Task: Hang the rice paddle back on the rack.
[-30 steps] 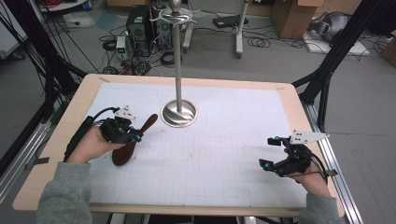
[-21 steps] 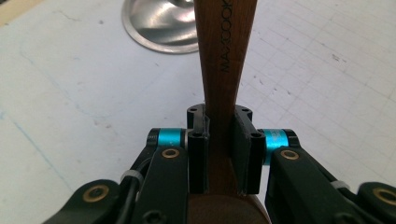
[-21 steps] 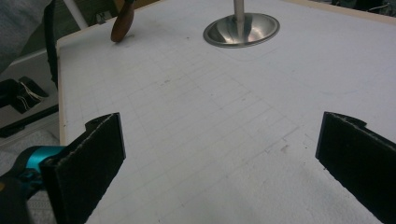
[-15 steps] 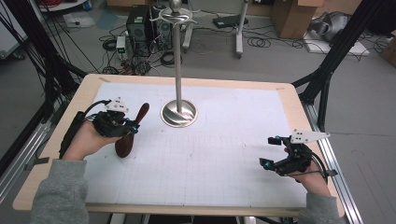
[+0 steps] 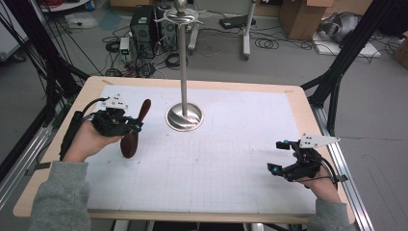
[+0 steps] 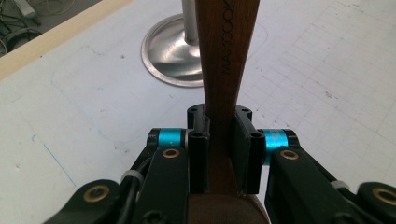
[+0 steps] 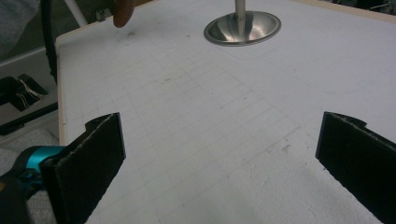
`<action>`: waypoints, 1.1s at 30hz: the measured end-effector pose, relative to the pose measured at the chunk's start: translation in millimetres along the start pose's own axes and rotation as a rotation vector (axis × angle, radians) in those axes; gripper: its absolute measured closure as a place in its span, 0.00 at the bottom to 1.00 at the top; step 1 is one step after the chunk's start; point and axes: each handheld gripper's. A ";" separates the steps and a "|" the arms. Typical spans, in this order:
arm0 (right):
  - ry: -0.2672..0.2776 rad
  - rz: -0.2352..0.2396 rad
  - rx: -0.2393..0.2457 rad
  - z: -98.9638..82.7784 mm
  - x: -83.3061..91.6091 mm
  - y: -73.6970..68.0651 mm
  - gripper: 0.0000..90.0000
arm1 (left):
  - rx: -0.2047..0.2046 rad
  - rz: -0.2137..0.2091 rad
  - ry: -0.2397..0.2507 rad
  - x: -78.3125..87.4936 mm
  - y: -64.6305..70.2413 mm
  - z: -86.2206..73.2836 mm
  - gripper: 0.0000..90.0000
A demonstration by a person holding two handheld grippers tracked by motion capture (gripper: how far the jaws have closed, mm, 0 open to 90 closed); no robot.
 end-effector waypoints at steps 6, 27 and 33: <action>-0.001 0.000 -0.009 -0.6 1.4 1.2 0.00 | 0.007 -0.017 0.015 -0.8 -4.0 6.6 0.86; 0.025 -0.002 -0.019 -2.0 6.8 6.9 0.00 | 0.042 -0.145 0.128 2.1 -11.1 30.9 0.86; 0.026 0.002 -0.026 -3.9 9.0 11.2 0.00 | 0.024 -0.143 0.133 3.1 -9.8 47.6 0.86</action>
Point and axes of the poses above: each handheld gripper's, and its own axes: x roughly backward along the jaws, z roughly out of its top, y roughly to its right, and after that the axes turned 5 degrees about x, right-handed
